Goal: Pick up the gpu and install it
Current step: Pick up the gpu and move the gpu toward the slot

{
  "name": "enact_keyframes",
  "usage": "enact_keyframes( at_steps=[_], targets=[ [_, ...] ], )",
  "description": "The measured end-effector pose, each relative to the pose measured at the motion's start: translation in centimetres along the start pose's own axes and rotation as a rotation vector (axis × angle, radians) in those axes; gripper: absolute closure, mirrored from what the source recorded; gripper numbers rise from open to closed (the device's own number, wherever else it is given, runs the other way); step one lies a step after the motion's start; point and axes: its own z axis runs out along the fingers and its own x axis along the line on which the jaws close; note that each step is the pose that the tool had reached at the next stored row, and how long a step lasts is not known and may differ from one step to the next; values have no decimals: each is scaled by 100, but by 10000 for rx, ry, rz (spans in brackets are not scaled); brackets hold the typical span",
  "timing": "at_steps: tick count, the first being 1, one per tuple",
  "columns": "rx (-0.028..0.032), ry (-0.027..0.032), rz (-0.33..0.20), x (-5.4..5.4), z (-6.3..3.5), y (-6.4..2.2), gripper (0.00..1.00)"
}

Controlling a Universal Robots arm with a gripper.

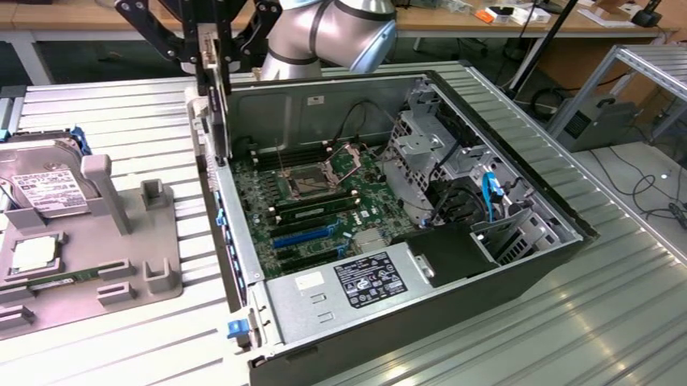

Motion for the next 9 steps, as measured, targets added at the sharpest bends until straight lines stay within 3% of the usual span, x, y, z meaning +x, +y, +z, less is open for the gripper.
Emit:
enact_keyframes(
  at_steps=[9],
  targets=[
    [4, 0, 0, -221, 6, 16, 73]
  ],
)
